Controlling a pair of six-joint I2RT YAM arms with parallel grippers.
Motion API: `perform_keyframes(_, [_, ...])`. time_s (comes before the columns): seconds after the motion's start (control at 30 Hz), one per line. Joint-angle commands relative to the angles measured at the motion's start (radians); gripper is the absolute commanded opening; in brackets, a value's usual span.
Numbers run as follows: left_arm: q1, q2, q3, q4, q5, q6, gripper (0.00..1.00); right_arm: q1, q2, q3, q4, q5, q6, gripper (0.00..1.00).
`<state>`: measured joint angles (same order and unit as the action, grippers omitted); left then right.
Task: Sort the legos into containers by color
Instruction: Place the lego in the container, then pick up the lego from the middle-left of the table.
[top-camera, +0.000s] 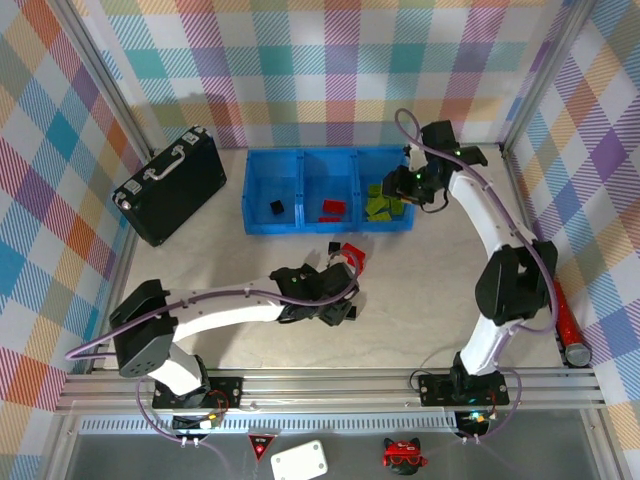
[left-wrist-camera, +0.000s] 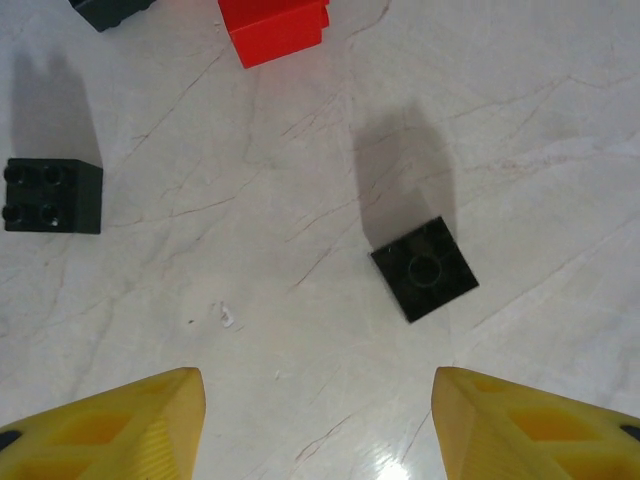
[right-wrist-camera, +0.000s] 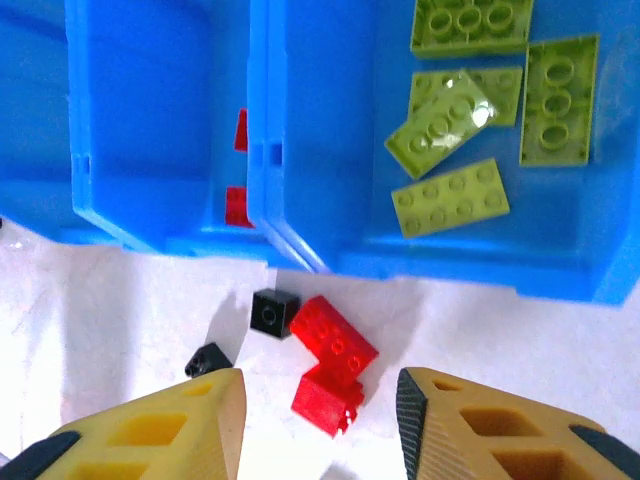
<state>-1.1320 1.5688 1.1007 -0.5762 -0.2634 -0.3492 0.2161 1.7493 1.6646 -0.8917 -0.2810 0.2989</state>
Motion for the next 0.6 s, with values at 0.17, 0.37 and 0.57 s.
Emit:
perform_keyframes(0.17, [-0.015,0.154,0.11,-0.065,0.05,-0.245,0.63,-0.004,-0.209,-0.206,0.033,0.023,0.037,0.47])
perform_keyframes(0.37, [-0.02,0.262,0.186,-0.102,0.094,-0.322,0.65,-0.004,-0.304,-0.299,0.038,0.023,0.058,0.47])
perform_keyframes(0.57, [-0.022,0.328,0.224,-0.117,0.099,-0.356,0.65,-0.004,-0.353,-0.327,0.021,0.028,0.056,0.47])
